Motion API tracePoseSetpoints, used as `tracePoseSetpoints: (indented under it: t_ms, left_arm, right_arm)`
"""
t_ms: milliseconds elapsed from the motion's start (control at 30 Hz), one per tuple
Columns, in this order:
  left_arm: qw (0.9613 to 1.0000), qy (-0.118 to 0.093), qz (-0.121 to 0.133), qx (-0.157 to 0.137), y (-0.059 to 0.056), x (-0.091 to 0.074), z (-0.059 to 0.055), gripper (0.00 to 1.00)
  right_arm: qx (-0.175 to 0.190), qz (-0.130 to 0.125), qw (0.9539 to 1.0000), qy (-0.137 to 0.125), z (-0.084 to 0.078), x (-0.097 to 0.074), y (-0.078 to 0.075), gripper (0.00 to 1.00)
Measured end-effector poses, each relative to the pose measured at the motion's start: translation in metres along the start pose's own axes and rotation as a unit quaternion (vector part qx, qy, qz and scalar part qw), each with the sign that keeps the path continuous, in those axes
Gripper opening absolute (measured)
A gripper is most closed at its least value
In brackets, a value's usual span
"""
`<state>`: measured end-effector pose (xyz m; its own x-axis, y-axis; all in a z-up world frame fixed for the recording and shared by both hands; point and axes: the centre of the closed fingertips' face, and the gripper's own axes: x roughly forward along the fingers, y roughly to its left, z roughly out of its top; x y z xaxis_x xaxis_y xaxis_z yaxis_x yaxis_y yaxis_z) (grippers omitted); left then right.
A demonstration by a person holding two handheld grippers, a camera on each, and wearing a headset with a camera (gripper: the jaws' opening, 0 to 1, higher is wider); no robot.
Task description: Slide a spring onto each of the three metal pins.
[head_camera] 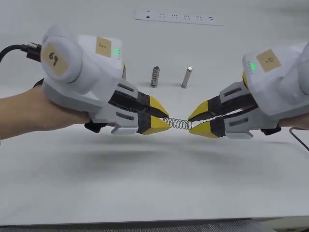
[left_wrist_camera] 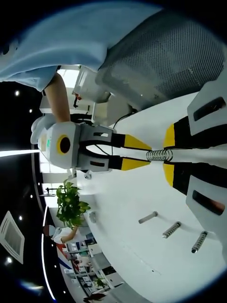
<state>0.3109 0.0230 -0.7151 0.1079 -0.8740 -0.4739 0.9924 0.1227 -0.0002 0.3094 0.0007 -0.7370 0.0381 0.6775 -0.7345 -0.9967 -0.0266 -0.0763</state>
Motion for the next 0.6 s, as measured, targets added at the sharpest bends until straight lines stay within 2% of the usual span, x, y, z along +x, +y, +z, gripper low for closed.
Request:
tracePoseSetpoints:
  t_ms: [600]
  left_arm:
    - [1.0000, 0.003, 0.000, -0.004, 0.000, 0.000, -0.004, 0.01]
  right_arm:
    - [-0.009, -0.001, 1.0000, 0.001, 0.011, -0.013, 0.002, 0.07]
